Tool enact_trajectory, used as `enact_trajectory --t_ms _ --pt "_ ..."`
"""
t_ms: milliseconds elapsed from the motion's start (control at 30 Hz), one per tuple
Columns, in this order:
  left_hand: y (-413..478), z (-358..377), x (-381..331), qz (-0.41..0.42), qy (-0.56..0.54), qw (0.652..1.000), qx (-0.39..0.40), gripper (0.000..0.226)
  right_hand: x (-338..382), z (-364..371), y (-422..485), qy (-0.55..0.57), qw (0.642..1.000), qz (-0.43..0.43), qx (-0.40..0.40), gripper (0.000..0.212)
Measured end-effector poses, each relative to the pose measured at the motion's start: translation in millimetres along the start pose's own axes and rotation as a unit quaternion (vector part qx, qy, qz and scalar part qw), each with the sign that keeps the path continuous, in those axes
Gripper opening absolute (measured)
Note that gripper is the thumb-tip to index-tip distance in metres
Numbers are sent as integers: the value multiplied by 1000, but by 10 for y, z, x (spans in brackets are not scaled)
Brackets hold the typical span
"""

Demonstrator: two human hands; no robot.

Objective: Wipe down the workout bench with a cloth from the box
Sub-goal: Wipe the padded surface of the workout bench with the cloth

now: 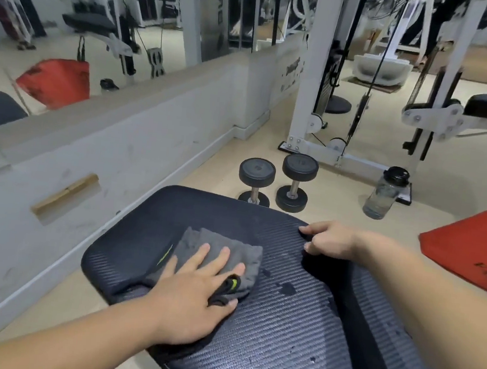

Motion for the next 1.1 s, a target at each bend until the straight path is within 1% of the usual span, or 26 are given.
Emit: enact_trajectory --t_ms 67,100,200,233,267,333,400,433,467,500,567,600,633,667,733,800,833,867,933,967,1000,1033,1067,1100 --pt "230 -105 153 36 13 999 -16 60 -94 -42 -8 -27 999 -20 4 63" --pt "388 -173 233 22 9 999 -22 61 -125 -36 -25 -57 998 -32 -1 68" --pt "822 -267 234 -102 -24 993 -53 67 -159 25 -29 -113 992 -47 -26 74" --pt "909 -235 95 -122 -31 991 -53 67 -143 28 -36 -117 992 -45 -33 75" --pt "948 -189 -91 -112 -33 992 -48 66 -122 24 -35 -119 991 -42 -37 75" --pt "942 -58 -405 -31 -25 999 -27 64 -117 -9 7 -125 991 -30 -44 76" --pt "972 -60 -402 46 -11 999 -8 65 -140 -53 86 -129 991 -11 -46 79" --pt "1042 -119 -314 62 -6 998 -3 69 -157 -81 108 -130 990 3 -51 81" --pt "1130 -199 -216 60 -3 998 -1 75 -175 -110 121 -132 989 19 -57 83" --pt "1212 -274 -141 37 -6 999 -4 78 -187 -128 126 -133 989 34 -60 82" --pt "1336 -326 -130 -25 -15 999 -22 72 -179 -132 138 -135 987 53 -66 76" --pt "1351 -309 -222 -38 -15 999 -35 68 -169 -125 150 -136 986 60 -69 74" --pt "1323 -259 -360 -31 -15 998 -43 65 -160 -122 156 -135 986 68 -71 73" --pt "1238 -173 -504 -5 -15 999 -44 64 -165 -123 162 -129 986 74 -72 73" --pt "923 22 -626 92 8 995 -25 63 -212 -106 170 -119 987 80 -79 70" --pt "682 0 -484 186 27 982 -3 61 -249 -89 173 -115 987 75 -83 66" --pt "707 -51 -344 204 34 978 7 59 -257 -97 166 -110 988 71 -83 65" --pt "779 -130 -229 195 32 980 13 57 -264 -104 151 -105 989 70 -81 64" --pt "991 -239 -128 102 7 995 -12 55 -256 -106 130 -100 990 70 -70 64" --pt "1058 -227 -189 55 1 998 -30 57 -247 -106 124 -97 991 70 -66 63" --pt "1059 -171 -319 27 5 999 -43 60 -246 -109 122 -93 991 68 -64 63" --pt "979 -78 -492 31 11 998 -47 62 -246 -115 108 -90 992 64 -66 64" --pt "813 27 -663 63 14 997 -34 63 -248 -120 91 -90 992 62 -68 64" --pt "593 109 -787 113 15 993 -12 63 -252 -120 71 -92 991 60 -71 64"
Point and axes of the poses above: each hand's wrist, its own y-axis towards the middle knuckle, its own z-axis out of the palm, x = y × z, the point moved 3 cm from there along y, towards the middle knuckle, and after that the axes turned 6 degrees about -x, right-handed, at the moved point
